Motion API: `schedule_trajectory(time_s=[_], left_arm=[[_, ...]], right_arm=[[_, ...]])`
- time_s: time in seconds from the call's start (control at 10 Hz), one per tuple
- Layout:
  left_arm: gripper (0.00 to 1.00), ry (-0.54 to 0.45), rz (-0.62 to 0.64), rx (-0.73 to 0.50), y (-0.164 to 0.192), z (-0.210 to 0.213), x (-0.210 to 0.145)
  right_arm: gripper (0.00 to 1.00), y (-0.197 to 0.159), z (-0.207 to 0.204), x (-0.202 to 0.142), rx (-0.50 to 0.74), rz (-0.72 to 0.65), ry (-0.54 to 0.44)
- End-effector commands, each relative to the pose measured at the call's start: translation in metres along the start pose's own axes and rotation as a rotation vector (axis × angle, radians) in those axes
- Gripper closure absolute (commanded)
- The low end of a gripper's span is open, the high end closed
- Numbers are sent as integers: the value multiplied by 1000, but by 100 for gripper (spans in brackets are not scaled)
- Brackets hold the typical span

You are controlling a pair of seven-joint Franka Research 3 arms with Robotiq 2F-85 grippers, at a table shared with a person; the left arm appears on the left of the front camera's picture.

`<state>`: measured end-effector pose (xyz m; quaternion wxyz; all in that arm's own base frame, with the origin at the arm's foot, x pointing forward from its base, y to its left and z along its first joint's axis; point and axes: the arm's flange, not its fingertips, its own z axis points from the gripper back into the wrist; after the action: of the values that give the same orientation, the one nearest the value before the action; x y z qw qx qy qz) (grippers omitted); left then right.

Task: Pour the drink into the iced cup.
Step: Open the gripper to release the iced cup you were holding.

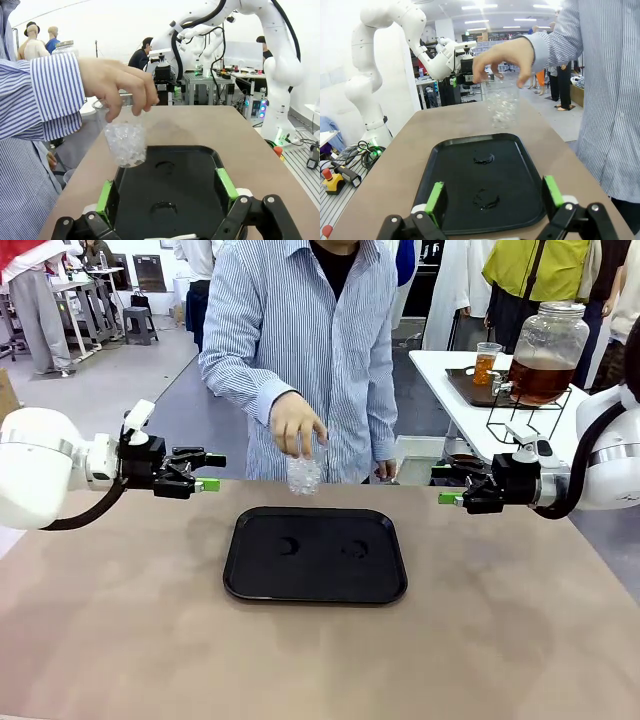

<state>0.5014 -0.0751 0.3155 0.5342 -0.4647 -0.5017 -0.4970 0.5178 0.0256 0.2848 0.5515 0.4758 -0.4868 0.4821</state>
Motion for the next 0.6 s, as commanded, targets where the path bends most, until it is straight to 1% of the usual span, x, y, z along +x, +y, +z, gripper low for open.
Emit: schedule_trajectory(time_s=[0.0, 0.5], left_arm=[[0, 7, -1, -4, 1, 0, 2], [0, 7, -1, -4, 1, 0, 2]], right_arm=[[0, -1, -2, 4, 6, -3, 3], [0, -1, -2, 4, 6, -3, 3]])
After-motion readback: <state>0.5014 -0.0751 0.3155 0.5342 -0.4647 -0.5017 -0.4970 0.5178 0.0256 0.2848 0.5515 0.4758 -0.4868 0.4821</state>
